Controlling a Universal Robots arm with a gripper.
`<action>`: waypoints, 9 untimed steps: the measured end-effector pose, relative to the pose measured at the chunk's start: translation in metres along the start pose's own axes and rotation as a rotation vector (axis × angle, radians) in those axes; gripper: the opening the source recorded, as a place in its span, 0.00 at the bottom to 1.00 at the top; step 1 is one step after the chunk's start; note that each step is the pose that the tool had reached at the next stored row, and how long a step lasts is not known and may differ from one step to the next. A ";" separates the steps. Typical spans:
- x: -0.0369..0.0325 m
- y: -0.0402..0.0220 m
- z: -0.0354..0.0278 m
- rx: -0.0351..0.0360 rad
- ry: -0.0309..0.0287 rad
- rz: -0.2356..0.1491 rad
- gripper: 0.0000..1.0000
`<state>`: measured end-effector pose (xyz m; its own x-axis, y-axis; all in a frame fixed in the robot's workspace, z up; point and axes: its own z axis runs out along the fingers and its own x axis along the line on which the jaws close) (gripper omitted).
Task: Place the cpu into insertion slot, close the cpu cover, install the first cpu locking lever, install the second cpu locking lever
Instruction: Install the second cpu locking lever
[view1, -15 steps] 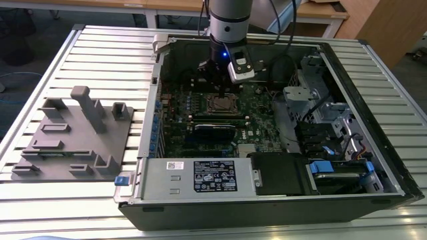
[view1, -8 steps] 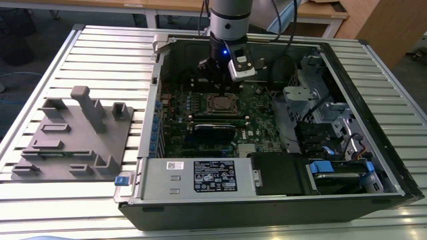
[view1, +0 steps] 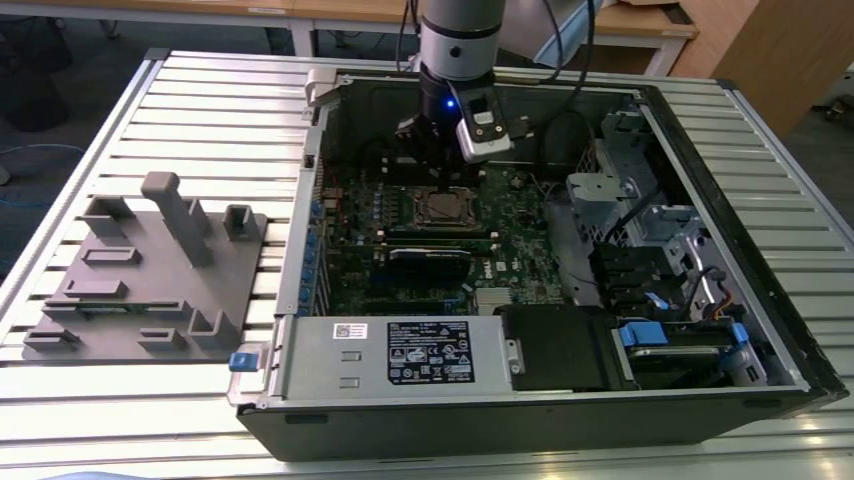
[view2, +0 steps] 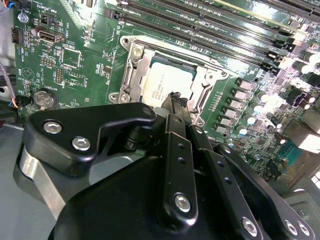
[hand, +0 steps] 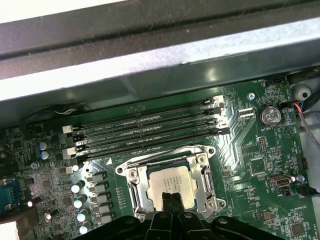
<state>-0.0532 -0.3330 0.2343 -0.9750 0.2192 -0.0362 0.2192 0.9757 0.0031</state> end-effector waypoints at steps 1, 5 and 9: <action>0.0000 0.0000 -0.0003 0.0000 0.0000 0.000 0.10; -0.0001 0.0001 -0.0013 -0.0005 -0.0001 0.000 0.10; -0.0001 0.0000 -0.0014 -0.0006 -0.0001 0.000 0.10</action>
<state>-0.0531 -0.3329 0.2357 -0.9750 0.2192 -0.0364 0.2192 0.9757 0.0037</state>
